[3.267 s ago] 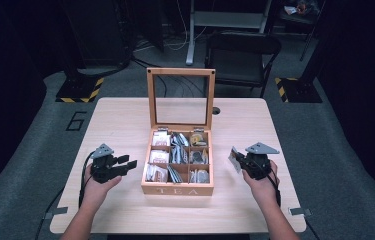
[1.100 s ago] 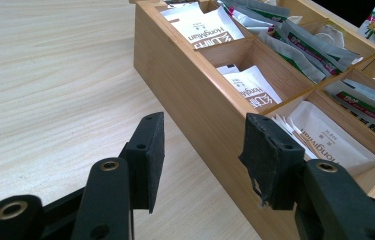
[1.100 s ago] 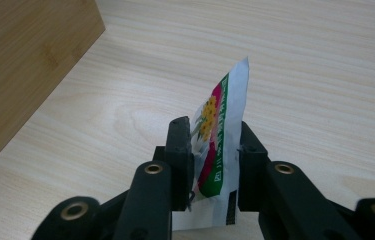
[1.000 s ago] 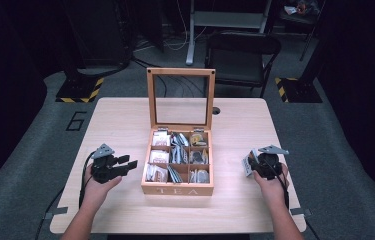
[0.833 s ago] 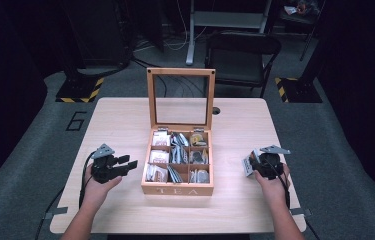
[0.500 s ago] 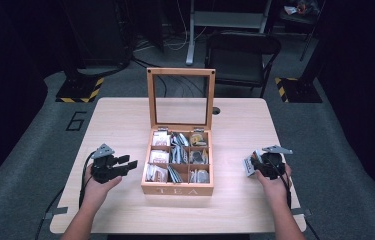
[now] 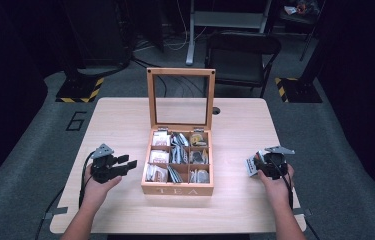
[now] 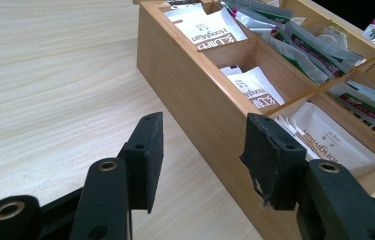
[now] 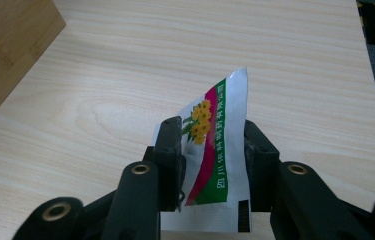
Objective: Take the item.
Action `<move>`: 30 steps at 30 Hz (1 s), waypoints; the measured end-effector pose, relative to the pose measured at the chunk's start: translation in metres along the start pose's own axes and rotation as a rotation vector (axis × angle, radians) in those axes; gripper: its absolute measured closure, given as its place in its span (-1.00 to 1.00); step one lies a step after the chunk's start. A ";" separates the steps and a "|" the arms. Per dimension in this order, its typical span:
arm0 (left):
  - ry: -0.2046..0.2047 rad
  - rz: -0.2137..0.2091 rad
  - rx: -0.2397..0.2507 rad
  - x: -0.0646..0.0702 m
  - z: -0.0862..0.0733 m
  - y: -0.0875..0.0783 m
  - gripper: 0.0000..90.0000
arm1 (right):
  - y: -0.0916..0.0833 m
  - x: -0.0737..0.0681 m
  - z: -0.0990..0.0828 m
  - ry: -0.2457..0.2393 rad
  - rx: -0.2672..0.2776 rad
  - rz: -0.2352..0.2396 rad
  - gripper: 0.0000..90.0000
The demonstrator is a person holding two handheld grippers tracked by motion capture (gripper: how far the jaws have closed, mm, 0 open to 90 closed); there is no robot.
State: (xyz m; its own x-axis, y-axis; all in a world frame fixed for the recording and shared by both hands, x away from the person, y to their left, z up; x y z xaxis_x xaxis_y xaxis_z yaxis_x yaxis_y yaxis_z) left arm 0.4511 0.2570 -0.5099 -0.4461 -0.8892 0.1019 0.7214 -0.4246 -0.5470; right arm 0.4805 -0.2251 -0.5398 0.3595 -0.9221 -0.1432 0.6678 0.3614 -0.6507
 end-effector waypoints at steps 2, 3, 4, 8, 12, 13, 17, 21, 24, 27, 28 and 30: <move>-0.002 0.002 0.001 0.000 0.000 0.000 0.11 | -0.001 0.000 0.000 0.004 -0.001 -0.005 0.46; -0.002 0.002 0.002 0.000 0.000 0.000 0.11 | -0.002 0.002 0.001 0.003 0.003 -0.015 0.44; -0.002 0.002 0.002 0.000 0.000 0.000 0.11 | -0.002 0.002 0.001 0.003 0.003 -0.015 0.44; 0.000 0.002 0.000 0.000 0.000 0.000 0.11 | -0.006 0.002 0.005 0.009 0.014 -0.020 0.41; 0.002 0.001 -0.005 0.000 0.000 0.000 0.11 | -0.012 -0.002 0.014 -0.027 0.027 -0.031 0.39; 0.002 0.000 -0.004 0.000 0.000 0.000 0.11 | -0.012 -0.002 0.014 -0.027 0.027 -0.031 0.39; 0.002 0.000 -0.006 0.000 0.000 0.001 0.11 | -0.013 -0.010 0.022 -0.061 0.026 -0.019 0.39; 0.001 0.001 -0.006 0.000 0.000 0.001 0.11 | -0.009 -0.015 0.023 -0.069 0.021 0.001 0.39; 0.001 0.001 -0.006 0.000 0.000 0.001 0.10 | -0.006 -0.022 0.026 -0.072 0.018 0.027 0.39; 0.002 0.000 -0.005 0.000 0.000 0.000 0.10 | -0.003 -0.033 0.034 -0.104 0.017 0.072 0.36; 0.002 0.000 -0.005 0.000 0.000 0.000 0.10 | -0.003 -0.033 0.034 -0.104 0.017 0.072 0.36; -0.004 0.001 -0.005 0.000 0.000 0.000 0.10 | -0.002 -0.038 0.039 -0.108 0.014 0.091 0.35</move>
Point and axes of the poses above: each handheld gripper's, and its own axes: y roughly forward along the jaws, z roughly out of its top, x roughly to its right, the point moved 8 cm from there along y, roughly forward along the jaws, and after that the axes turned 11 degrees about z, right-handed, at the moved point
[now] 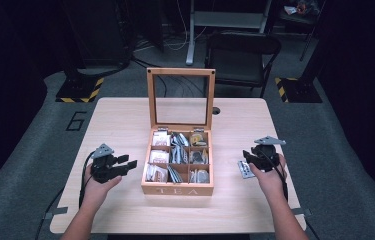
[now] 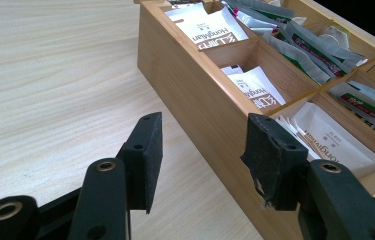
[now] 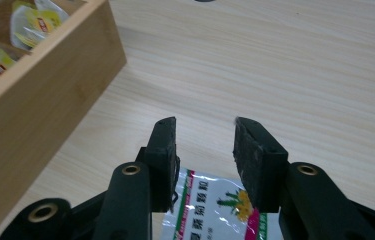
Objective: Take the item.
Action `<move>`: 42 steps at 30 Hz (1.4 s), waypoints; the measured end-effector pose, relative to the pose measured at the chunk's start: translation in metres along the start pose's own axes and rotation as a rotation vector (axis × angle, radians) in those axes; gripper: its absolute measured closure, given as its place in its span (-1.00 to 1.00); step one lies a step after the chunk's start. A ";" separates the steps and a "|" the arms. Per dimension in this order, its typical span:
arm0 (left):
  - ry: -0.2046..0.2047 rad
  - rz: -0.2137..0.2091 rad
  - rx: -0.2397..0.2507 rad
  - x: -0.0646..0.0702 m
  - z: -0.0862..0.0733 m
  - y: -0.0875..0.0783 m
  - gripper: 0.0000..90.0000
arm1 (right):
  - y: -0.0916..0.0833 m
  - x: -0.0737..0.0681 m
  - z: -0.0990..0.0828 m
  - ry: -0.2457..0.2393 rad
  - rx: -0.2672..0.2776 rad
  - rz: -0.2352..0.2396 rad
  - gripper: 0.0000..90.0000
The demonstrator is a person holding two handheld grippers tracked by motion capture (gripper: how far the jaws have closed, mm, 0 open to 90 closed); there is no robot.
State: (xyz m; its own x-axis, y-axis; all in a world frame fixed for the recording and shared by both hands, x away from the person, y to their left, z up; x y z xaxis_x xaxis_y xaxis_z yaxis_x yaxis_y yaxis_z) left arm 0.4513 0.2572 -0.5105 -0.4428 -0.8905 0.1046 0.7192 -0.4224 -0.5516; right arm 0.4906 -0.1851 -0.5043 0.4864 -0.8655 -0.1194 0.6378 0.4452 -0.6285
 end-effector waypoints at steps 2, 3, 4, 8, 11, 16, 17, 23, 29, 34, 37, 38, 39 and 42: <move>0.000 0.001 0.001 0.000 0.000 0.000 0.09 | 0.002 -0.003 0.005 -0.002 0.004 0.019 0.35; 0.000 0.001 0.000 0.000 0.000 0.000 0.09 | 0.003 -0.005 0.008 -0.003 0.004 0.030 0.35; 0.000 0.001 0.000 0.000 0.000 0.000 0.09 | 0.004 -0.007 0.009 -0.005 0.005 0.036 0.35; 0.001 0.001 0.000 0.000 0.000 0.000 0.08 | 0.008 -0.014 0.019 -0.031 -0.001 0.062 0.31; 0.000 0.001 0.000 0.000 0.000 0.000 0.08 | 0.012 -0.024 0.031 -0.063 -0.001 0.096 0.29; -0.001 0.000 0.001 0.000 0.000 0.000 0.08 | 0.017 -0.032 0.042 -0.093 -0.003 0.103 0.28; 0.000 0.001 0.000 -0.001 0.000 0.000 0.08 | 0.019 -0.035 0.048 -0.102 0.005 0.112 0.26; -0.002 -0.001 0.001 -0.001 0.000 0.000 0.08 | 0.025 -0.043 0.060 -0.095 0.003 0.136 0.25; -0.003 -0.005 -0.013 0.001 -0.001 0.003 0.09 | 0.034 -0.049 0.072 -0.107 -0.013 0.162 0.23; -0.007 -0.006 -0.014 0.000 -0.001 0.003 0.08 | 0.039 -0.053 0.080 -0.108 -0.011 0.180 0.18; -0.012 -0.004 -0.010 0.000 -0.001 0.003 0.08 | 0.043 -0.055 0.086 -0.096 0.001 0.193 0.12; -0.012 -0.004 -0.010 0.000 -0.001 0.003 0.08 | 0.043 -0.055 0.086 -0.096 0.001 0.193 0.12; -0.012 -0.003 -0.012 -0.001 -0.001 0.003 0.08 | 0.046 -0.055 0.091 -0.087 0.003 0.198 0.10; -0.015 -0.006 -0.017 -0.001 -0.002 0.003 0.08 | 0.048 -0.056 0.096 -0.080 0.013 0.205 0.08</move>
Point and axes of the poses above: each handheld gripper's, and its own axes: y roughly forward along the jaws, z roughly out of its top, x roughly to its right, the point moved 8 cm from there along y, roughly forward along the jaws, and after that the axes turned 11 degrees about z, right-handed, at the moved point
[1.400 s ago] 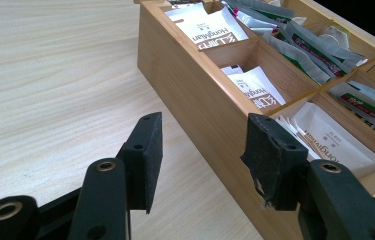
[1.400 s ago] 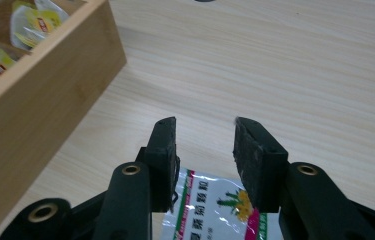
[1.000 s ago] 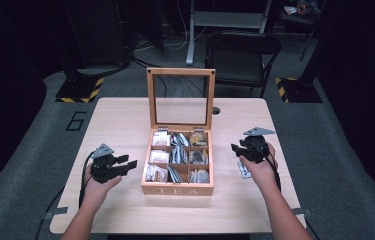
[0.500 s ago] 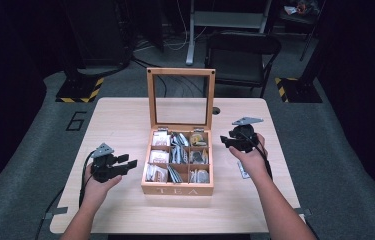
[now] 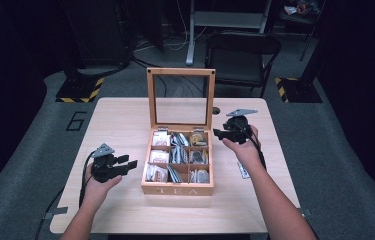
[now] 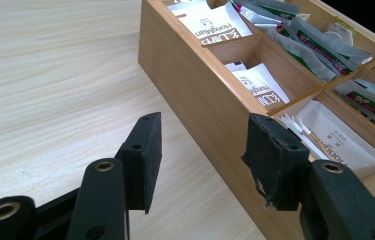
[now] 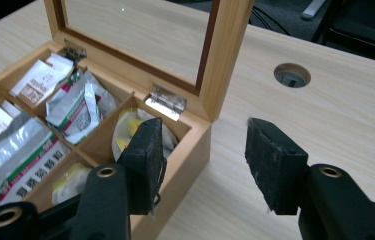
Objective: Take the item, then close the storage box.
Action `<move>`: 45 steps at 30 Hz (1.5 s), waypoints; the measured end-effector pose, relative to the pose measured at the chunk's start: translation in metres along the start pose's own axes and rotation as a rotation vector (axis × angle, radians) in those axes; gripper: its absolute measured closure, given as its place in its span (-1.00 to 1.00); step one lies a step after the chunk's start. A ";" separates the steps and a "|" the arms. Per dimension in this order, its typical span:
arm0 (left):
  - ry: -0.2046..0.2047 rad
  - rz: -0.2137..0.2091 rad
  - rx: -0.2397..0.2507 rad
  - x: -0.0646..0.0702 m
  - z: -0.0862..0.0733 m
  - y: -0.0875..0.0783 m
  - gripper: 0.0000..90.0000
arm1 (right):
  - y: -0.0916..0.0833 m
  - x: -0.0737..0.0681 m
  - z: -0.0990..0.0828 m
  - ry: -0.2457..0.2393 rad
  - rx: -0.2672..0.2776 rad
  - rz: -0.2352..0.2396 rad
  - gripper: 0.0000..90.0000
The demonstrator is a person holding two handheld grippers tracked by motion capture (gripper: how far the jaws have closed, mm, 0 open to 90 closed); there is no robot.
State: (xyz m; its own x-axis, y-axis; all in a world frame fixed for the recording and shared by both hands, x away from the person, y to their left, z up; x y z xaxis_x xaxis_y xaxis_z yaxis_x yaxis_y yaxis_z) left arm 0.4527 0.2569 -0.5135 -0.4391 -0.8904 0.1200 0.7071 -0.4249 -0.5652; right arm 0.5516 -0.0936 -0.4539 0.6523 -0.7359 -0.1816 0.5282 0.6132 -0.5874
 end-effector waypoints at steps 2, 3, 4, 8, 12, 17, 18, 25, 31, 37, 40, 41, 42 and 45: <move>0.005 0.002 0.007 -0.001 0.001 0.000 0.08 | 0.002 0.001 0.005 -0.003 0.006 0.005 0.06; -0.004 0.003 0.016 -0.001 0.001 0.000 0.08 | 0.005 0.000 0.010 -0.003 0.007 0.008 0.06; -0.004 0.003 0.016 -0.001 0.001 0.000 0.08 | 0.006 0.000 0.011 0.001 0.004 0.006 0.06; -0.005 -0.003 0.002 0.000 0.000 -0.001 0.08 | 0.012 0.001 0.016 -0.022 -0.002 0.000 0.05; 0.001 -0.004 0.004 -0.001 0.000 0.000 0.07 | 0.018 0.003 0.022 -0.018 -0.005 0.006 0.03; 0.003 -0.005 0.005 -0.001 0.000 0.000 0.08 | 0.024 0.007 0.029 -0.011 -0.005 0.006 0.01; 0.003 -0.005 0.005 -0.001 0.000 0.000 0.08 | 0.024 0.007 0.029 -0.011 -0.005 0.006 0.01; 0.005 -0.003 0.006 -0.002 0.000 -0.001 0.08 | 0.036 0.013 0.033 -0.012 -0.017 0.005 0.00; -0.008 -0.002 0.005 -0.004 -0.001 -0.002 0.08 | 0.047 0.022 0.039 0.009 -0.003 0.021 0.01; -0.016 0.002 0.014 -0.004 -0.001 -0.002 0.08 | 0.054 0.025 0.041 0.021 -0.009 0.035 0.03; -0.019 -0.009 0.009 -0.003 -0.001 -0.003 0.08 | 0.057 0.025 0.042 0.026 -0.011 0.040 0.05; -0.022 -0.012 0.007 -0.003 -0.001 -0.002 0.06 | 0.058 0.025 0.044 0.023 -0.007 0.044 0.08; -0.020 -0.011 0.003 -0.004 -0.002 -0.002 0.06 | 0.058 0.025 0.044 0.023 -0.007 0.044 0.08; -0.035 -0.012 0.004 -0.004 -0.002 -0.002 0.02 | 0.060 0.024 0.047 0.014 -0.007 0.037 0.10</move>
Point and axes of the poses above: each handheld gripper's, and its own axes: y roughly forward along the jaws, z roughly out of its top, x roughly to its right, the point moved 8 cm from there along y, roughly forward along the jaws, and after that the axes turned 11 degrees about z, right-handed, at the moved point
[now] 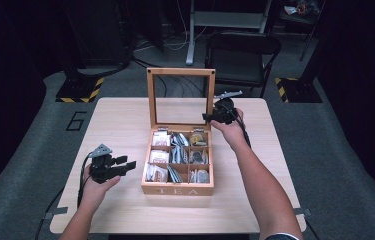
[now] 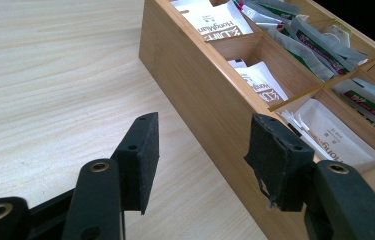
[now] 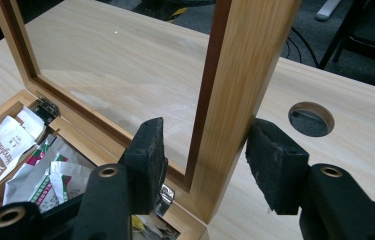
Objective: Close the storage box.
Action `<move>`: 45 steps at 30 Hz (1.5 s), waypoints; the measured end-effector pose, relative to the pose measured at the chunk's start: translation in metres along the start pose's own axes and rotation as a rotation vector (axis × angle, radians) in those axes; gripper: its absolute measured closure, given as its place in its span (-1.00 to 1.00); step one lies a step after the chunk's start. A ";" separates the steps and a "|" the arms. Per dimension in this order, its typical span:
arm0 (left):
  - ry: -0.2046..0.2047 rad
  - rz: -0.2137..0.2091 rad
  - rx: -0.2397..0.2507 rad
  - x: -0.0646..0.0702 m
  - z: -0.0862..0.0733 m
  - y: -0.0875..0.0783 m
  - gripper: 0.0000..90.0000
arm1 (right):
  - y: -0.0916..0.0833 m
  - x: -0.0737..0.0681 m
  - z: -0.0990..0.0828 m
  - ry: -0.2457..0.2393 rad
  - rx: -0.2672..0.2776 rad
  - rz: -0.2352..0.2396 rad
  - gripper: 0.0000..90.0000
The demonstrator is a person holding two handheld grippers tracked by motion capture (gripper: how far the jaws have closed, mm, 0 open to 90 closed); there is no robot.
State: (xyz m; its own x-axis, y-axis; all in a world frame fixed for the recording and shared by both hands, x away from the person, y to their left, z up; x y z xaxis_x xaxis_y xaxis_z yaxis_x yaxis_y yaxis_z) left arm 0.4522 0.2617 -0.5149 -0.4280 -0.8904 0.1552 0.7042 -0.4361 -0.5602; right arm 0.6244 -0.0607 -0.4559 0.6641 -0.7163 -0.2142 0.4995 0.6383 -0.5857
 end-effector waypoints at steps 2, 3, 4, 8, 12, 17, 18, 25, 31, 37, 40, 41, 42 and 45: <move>0.000 -0.006 -0.007 0.000 0.000 -0.002 0.02 | -0.001 0.002 0.001 0.007 -0.005 -0.008 0.25; 0.000 -0.006 -0.007 0.000 0.000 -0.002 0.02 | -0.001 0.002 0.001 0.009 -0.004 -0.010 0.31; 0.000 -0.006 -0.005 -0.001 0.000 -0.002 0.02 | -0.002 0.004 0.001 0.016 0.001 -0.011 0.42; 0.004 -0.007 -0.009 0.000 0.002 -0.001 0.02 | -0.005 0.005 0.001 0.063 0.014 0.011 0.45; 0.012 -0.006 -0.012 -0.001 0.006 0.000 0.02 | -0.006 0.004 0.001 0.052 0.010 0.008 0.45; 0.001 -0.006 0.002 -0.003 0.013 0.000 0.02 | -0.008 0.002 0.001 0.020 0.003 0.003 0.45; 0.007 -0.011 0.003 -0.004 0.016 0.000 0.02 | -0.009 0.001 0.000 0.009 0.002 0.000 0.45; 0.037 -0.003 0.008 -0.003 0.034 0.001 0.03 | -0.012 -0.003 -0.002 -0.016 0.016 -0.015 0.45; 0.042 -0.001 0.030 -0.005 0.063 0.005 0.07 | -0.015 -0.010 -0.005 -0.049 0.031 -0.033 0.45; 0.015 -0.009 0.060 -0.003 0.101 0.014 0.09 | -0.017 -0.013 -0.008 -0.060 0.050 -0.039 0.44; 0.035 -0.003 0.074 0.002 0.122 0.020 0.12 | -0.019 -0.016 -0.010 -0.059 0.061 -0.043 0.44; 0.035 -0.003 0.074 0.002 0.122 0.020 0.12 | -0.019 -0.016 -0.010 -0.059 0.061 -0.043 0.44; 0.060 -0.003 0.080 0.006 0.132 0.022 0.12 | -0.020 -0.016 -0.010 -0.069 0.062 -0.042 0.44; 0.079 0.004 0.094 0.010 0.144 0.025 0.13 | -0.020 -0.017 -0.011 -0.073 0.063 -0.044 0.44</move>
State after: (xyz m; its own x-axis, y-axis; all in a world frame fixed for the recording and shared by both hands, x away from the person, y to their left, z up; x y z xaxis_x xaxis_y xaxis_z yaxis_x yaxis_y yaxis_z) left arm 0.5473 0.2235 -0.4099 -0.4661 -0.8805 0.0866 0.7545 -0.4466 -0.4809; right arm 0.5972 -0.0646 -0.4489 0.6782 -0.7231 -0.1309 0.5613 0.6247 -0.5428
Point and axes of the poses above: each handheld gripper's, and its own axes: y roughly forward along the jaws, z roughly out of its top, x roughly to its right, the point moved 8 cm from there along y, roughly forward along the jaws, and after that the axes turned 11 degrees about z, right-handed, at the moved point
